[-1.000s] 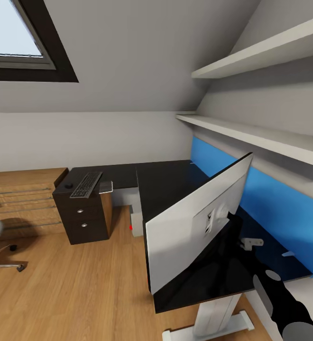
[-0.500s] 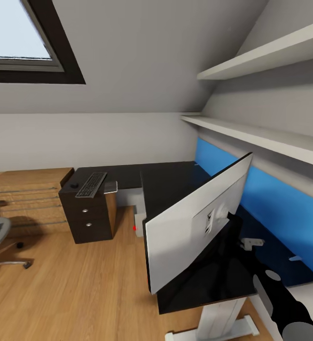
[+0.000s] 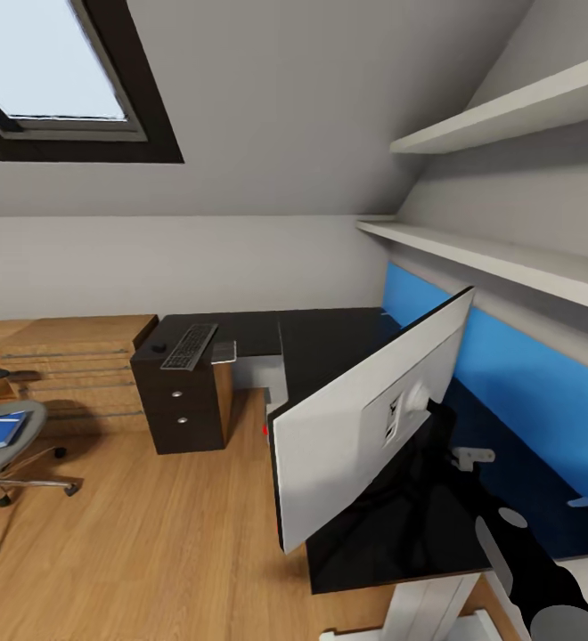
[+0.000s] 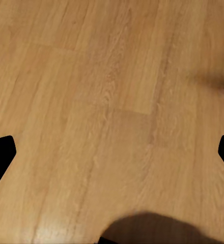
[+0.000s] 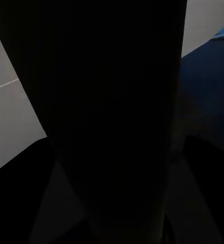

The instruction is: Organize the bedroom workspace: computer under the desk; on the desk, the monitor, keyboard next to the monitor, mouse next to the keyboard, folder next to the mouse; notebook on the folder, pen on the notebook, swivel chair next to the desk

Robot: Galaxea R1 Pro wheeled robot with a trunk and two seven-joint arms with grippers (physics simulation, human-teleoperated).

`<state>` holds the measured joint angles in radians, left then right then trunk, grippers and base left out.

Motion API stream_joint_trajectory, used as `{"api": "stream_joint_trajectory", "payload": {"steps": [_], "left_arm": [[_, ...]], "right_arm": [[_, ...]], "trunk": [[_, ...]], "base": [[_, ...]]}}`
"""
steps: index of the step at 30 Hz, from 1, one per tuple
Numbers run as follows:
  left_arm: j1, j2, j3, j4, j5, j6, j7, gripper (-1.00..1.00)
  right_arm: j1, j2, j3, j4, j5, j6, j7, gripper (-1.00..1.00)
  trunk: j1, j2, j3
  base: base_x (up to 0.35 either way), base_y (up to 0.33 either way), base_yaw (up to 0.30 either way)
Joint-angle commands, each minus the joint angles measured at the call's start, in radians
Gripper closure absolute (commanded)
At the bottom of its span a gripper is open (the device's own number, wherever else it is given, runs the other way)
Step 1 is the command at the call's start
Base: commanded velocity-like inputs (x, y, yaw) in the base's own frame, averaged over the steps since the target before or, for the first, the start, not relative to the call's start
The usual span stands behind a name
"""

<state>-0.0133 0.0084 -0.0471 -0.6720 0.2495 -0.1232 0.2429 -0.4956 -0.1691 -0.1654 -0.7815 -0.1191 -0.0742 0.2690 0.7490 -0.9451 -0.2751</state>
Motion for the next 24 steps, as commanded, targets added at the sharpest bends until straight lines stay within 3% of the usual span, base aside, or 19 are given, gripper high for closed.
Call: {"api": "stream_joint_trajectory", "payload": {"steps": [1, 17, 24], "left_arm": [[-0.001, 0.001, -0.005, 0.0, 0.008, -0.004, 0.006, -1.0], [-0.001, 0.001, -0.005, 0.0, 0.008, -0.005, 0.006, -1.0], [-0.001, 0.002, -0.005, -0.001, 0.01, -0.006, 0.006, -1.0]], "right_arm": [[-0.001, 0.0, -0.003, -0.001, -0.016, -0.001, 0.009, 1.0], [-0.001, 0.0, -0.003, -0.001, -0.016, -0.001, 0.008, 1.0], [-0.001, 0.0, -0.002, -0.001, -0.016, -0.001, 0.007, 1.0]], "trunk": [[0.0, -0.001, -0.001], [0.0, -0.001, -0.001], [0.0, -0.001, -0.001]], "base": [[0.0, -0.106, 0.016], [0.0, -0.272, 0.002], [0.013, -0.022, 0.0]]}}
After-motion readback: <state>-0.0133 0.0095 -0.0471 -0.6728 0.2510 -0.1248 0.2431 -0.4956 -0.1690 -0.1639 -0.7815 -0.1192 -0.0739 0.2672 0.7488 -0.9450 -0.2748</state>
